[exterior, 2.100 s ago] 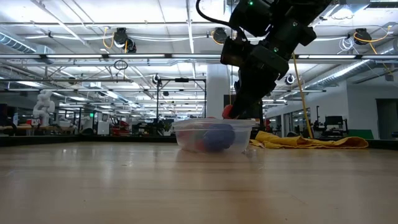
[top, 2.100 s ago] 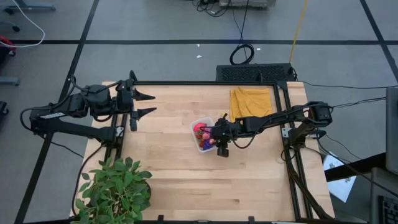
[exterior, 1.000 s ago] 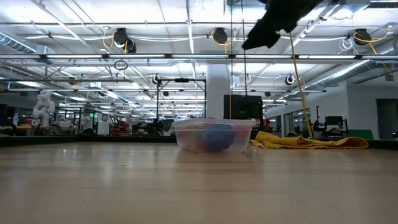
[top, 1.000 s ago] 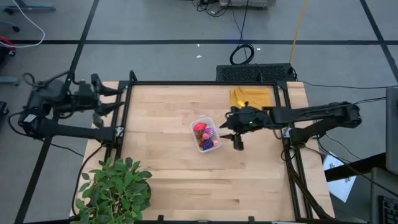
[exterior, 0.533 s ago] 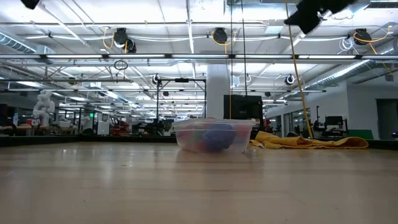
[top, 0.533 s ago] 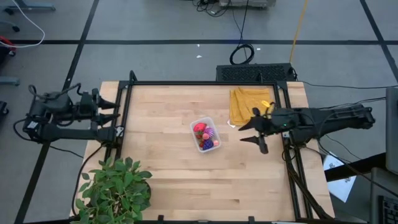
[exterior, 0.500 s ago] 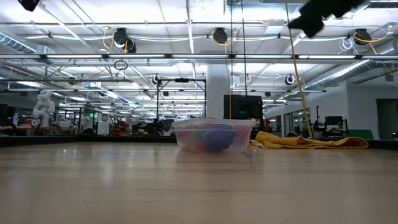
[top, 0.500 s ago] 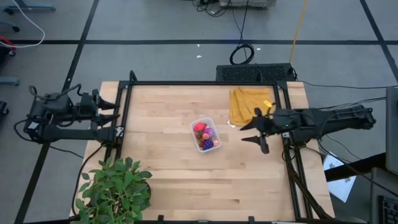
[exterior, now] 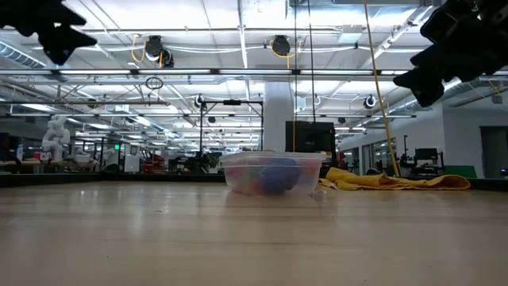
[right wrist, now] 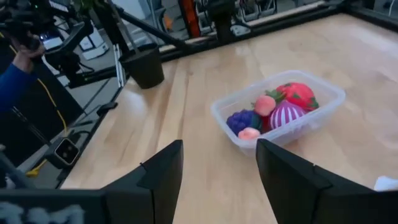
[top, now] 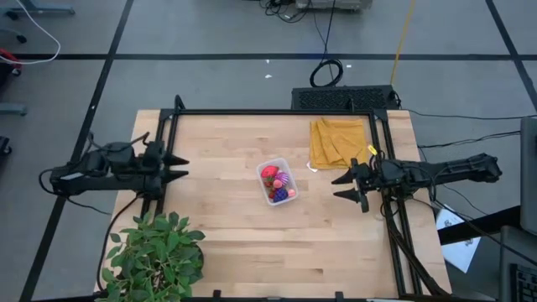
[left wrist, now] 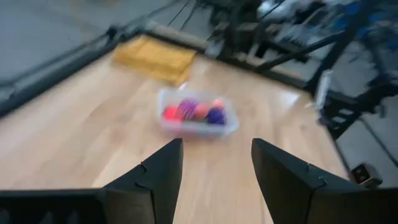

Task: Pick and placing Produce into tupperware
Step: Return to Home Position

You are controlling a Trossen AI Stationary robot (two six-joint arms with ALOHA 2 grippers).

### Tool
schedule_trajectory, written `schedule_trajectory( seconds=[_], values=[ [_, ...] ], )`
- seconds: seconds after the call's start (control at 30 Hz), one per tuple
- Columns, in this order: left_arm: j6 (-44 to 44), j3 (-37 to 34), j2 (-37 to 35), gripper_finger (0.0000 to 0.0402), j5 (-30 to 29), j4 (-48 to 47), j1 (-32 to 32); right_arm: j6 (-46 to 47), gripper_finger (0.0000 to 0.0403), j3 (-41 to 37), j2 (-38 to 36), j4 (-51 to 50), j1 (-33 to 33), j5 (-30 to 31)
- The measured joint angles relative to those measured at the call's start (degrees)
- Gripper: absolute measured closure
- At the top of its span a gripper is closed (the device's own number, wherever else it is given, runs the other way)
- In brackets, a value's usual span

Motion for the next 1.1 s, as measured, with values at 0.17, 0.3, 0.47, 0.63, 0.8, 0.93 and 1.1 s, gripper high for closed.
schedule_trajectory(
  seconds=[0.17, 0.3, 0.47, 0.63, 0.8, 0.93, 1.1],
  values=[
    [3.88, -2.03, -0.06, 0.0206, 2.32, 5.6, -0.02, -2.87, 0.0211, -2.22, -1.69, 2.42, 0.0, 0.04],
    [4.56, -1.8, -3.59, 0.0206, 0.36, 5.43, 0.0, -4.4, 0.0211, -2.44, -4.62, 2.15, -0.15, 0.08],
    [2.02, -0.05, -7.49, 0.0206, -3.28, 1.84, -0.01, -4.39, 0.0211, -2.44, -10.46, -0.71, -0.17, 0.07],
    [0.03, 0.81, -7.18, 0.0206, -4.14, -1.69, 0.0, -3.98, 0.0211, -2.44, -15.64, -2.97, -0.15, 0.13],
    [-1.06, 0.49, -7.54, 0.0206, -3.68, 0.35, 0.02, -2.18, 0.0211, -2.86, -18.92, -5.52, -0.14, 0.12],
    [-1.72, -5.14, -7.54, 0.0206, 0.11, 6.97, -0.02, -0.45, 0.0211, -5.53, -20.05, -5.95, -0.11, -0.02],
    [-2.56, -15.54, -7.54, 0.0206, 1.55, 19.79, -0.14, 0.59, 0.0211, -7.62, -20.09, -5.24, -0.11, -0.11]
  ],
)
